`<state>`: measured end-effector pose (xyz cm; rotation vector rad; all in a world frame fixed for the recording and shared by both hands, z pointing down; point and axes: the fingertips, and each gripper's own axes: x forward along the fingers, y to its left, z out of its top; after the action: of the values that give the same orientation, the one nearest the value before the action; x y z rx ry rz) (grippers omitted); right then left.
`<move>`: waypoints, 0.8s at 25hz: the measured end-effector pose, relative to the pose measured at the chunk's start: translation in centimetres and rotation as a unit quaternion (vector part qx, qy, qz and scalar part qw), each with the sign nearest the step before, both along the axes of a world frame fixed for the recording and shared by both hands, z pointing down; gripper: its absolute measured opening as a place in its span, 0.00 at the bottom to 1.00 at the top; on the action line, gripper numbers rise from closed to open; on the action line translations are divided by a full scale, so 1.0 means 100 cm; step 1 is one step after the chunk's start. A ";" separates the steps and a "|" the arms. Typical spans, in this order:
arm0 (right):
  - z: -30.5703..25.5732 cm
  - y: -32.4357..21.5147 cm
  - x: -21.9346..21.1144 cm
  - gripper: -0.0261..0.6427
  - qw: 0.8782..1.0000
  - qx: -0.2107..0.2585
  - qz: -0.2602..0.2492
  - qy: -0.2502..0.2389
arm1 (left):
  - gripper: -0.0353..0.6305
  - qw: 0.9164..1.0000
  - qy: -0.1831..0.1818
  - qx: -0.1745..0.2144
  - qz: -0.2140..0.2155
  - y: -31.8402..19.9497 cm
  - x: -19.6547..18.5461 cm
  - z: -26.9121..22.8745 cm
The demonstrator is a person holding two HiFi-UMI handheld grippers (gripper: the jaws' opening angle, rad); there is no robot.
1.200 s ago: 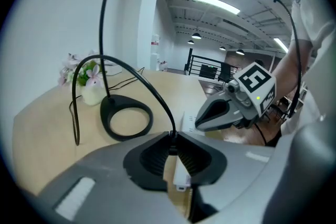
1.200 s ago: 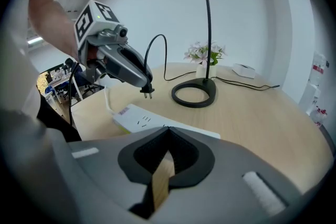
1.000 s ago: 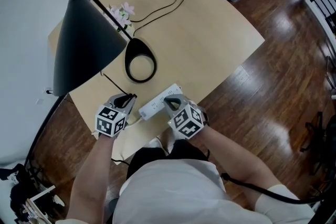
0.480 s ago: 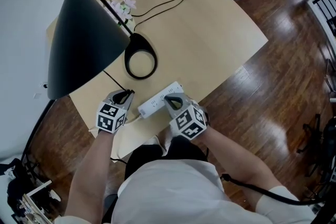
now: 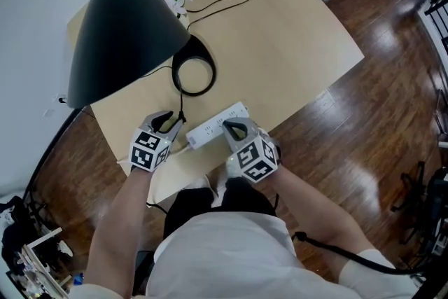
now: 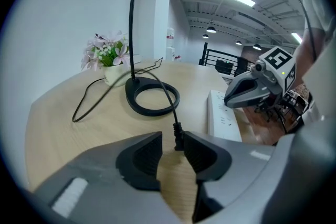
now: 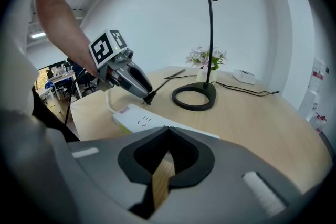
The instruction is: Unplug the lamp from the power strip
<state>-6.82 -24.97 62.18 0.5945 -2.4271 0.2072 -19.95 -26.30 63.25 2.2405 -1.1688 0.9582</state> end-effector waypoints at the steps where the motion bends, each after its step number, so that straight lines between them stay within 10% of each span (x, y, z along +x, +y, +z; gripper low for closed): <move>1: 0.000 0.000 0.000 0.05 1.000 0.001 0.000 0.003 | 0.26 1.000 0.000 0.001 -0.004 0.002 -0.001 -0.002; 20: -0.050 0.050 0.004 0.05 0.999 0.003 0.021 -0.042 | 0.22 0.989 0.110 0.078 -0.058 0.147 0.001 -0.112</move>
<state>-6.46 -20.00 57.21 0.6530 -2.4974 0.2476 -19.87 -11.64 52.07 2.2995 -1.2944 0.5736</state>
